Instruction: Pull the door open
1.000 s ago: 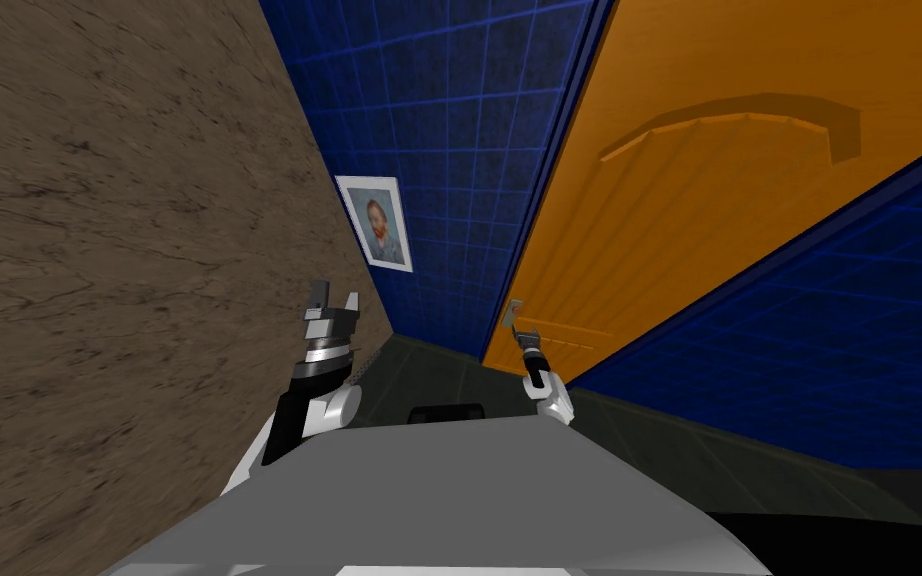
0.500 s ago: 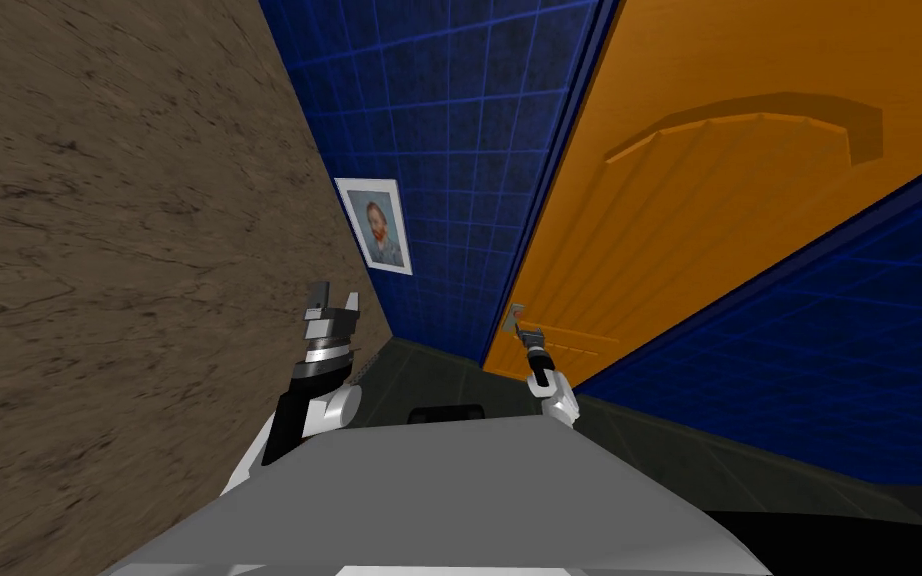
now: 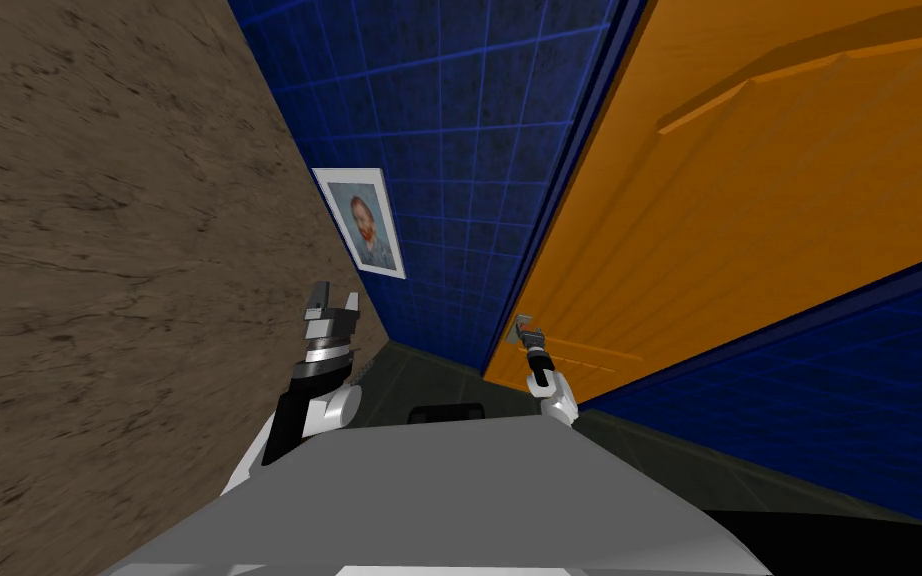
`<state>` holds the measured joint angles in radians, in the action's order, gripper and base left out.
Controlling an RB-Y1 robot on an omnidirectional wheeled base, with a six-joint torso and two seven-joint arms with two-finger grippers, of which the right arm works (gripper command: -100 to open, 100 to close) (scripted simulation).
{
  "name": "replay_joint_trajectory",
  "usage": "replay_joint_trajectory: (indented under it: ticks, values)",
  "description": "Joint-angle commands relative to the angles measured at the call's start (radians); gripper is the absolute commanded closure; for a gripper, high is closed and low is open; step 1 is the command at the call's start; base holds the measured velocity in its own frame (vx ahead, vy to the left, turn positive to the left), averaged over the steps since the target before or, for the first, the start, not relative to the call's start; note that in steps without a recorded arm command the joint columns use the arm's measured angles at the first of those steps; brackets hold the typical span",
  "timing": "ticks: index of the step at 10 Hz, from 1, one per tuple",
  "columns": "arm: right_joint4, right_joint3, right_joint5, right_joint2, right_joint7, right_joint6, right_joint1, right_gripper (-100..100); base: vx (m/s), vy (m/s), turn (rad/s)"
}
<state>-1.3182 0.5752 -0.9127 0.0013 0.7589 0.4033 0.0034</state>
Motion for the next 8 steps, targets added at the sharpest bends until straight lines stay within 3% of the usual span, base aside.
replay_joint_trajectory:
  ticks: [1, 2, 7, 8]
  values:
    - [0.000, 0.000, 0.000, 0.000, 0.000, 0.000, 0.000, -100, 0.077, -0.013, 0.009]
    - [0.000, 0.000, 0.000, 0.000, 0.000, 0.000, 0.000, 100, -0.010, 0.002, 0.007]
    - [0.000, 0.000, 0.000, 0.000, 0.000, 0.000, 0.000, 100, -0.014, 0.005, 0.003]
    - [0.002, -0.016, 0.026, -0.001, -0.023, 0.001, 0.004, 100, -0.022, 0.000, 0.015]
